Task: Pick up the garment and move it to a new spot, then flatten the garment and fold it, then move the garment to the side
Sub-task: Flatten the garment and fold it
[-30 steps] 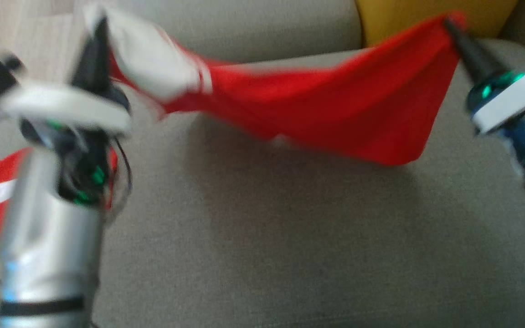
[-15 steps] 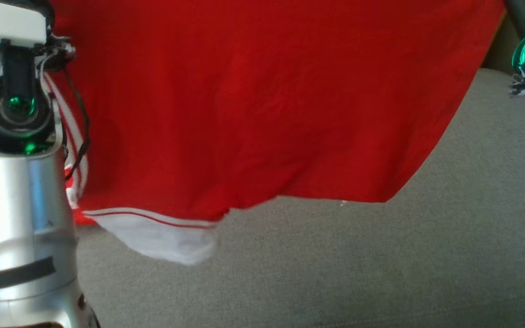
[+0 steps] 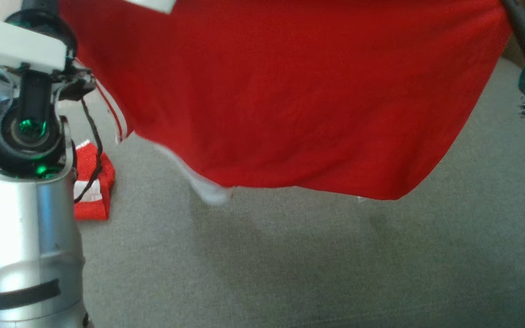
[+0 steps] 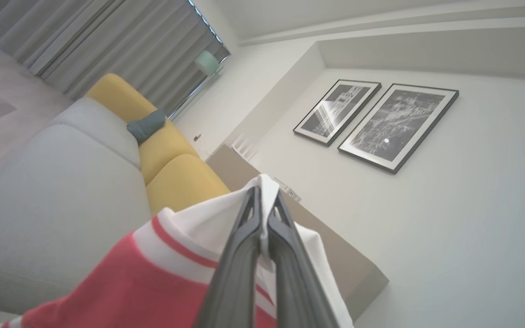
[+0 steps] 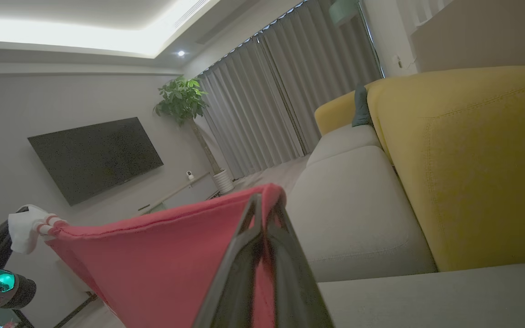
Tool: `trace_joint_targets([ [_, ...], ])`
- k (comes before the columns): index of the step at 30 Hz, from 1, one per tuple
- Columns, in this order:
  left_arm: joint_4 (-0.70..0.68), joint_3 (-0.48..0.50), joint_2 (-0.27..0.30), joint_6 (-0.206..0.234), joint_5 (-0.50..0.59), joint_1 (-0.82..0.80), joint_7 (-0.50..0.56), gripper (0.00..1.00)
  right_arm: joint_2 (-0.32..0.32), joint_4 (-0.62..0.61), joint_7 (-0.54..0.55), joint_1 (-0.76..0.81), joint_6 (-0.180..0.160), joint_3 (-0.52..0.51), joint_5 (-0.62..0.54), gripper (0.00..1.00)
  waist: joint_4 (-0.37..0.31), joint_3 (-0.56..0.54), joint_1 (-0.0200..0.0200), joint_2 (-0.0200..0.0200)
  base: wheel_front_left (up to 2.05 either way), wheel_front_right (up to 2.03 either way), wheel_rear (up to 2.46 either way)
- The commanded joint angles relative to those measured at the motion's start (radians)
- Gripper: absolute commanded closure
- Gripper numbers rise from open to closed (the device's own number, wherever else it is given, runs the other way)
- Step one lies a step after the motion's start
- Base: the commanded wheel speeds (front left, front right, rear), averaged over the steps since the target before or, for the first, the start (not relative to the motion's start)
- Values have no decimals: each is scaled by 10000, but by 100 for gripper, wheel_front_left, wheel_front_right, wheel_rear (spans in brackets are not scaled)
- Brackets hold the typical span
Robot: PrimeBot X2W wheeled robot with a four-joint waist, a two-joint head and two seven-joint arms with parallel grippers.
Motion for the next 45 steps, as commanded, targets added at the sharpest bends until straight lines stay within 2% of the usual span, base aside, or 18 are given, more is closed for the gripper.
trace_joint_targets([
  [1,-233,262,379,57,87,-443,65,100,-7,-308,79,-320,-7,-17,-192,100,-34,152,0,0,0,0,0],
  [6,844,39,572,201,233,-1209,382,100,340,189,427,-1159,-7,-66,-1378,100,-91,1085,0,0,0,0,0],
  [11,2610,-100,696,171,578,-3421,163,100,621,1320,-97,-3192,-7,244,-2980,100,-140,2795,0,0,0,0,0],
  [17,5350,-67,639,-419,1005,-6785,-1214,100,1036,3738,-2114,-6057,-7,581,-4510,100,-101,4291,0,0,0,0,0],
  [21,6853,43,459,-1060,1016,-8366,-2295,100,1282,5398,-3905,-7376,-7,506,-5187,100,-62,4579,0,0,0,0,0],
  [24,7702,-15,318,-1581,1033,-9001,-2905,100,1453,6385,-4808,-7849,-7,522,-5361,100,8,4679,0,0,0,0,0],
  [29,8863,-260,125,-2357,1067,-8985,-3463,100,1614,7373,-5600,-7691,-7,1048,-5155,100,137,4799,0,0,0,0,0],
  [35,9599,-868,-67,-3108,1253,-8237,-3752,100,1561,7883,-5917,-6775,-7,1657,-4400,100,413,4963,0,0,0,0,0],
  [40,9998,-1338,11,-3402,1419,-6829,-3893,100,1504,8082,-5943,-5752,-7,2388,-3792,100,571,4741,0,0,0,0,0],
  [45,10238,-1497,221,-3486,1327,-5477,-3971,100,1482,8161,-5750,-4911,-7,3035,-3290,100,690,4295,0,0,0,0,0],
])
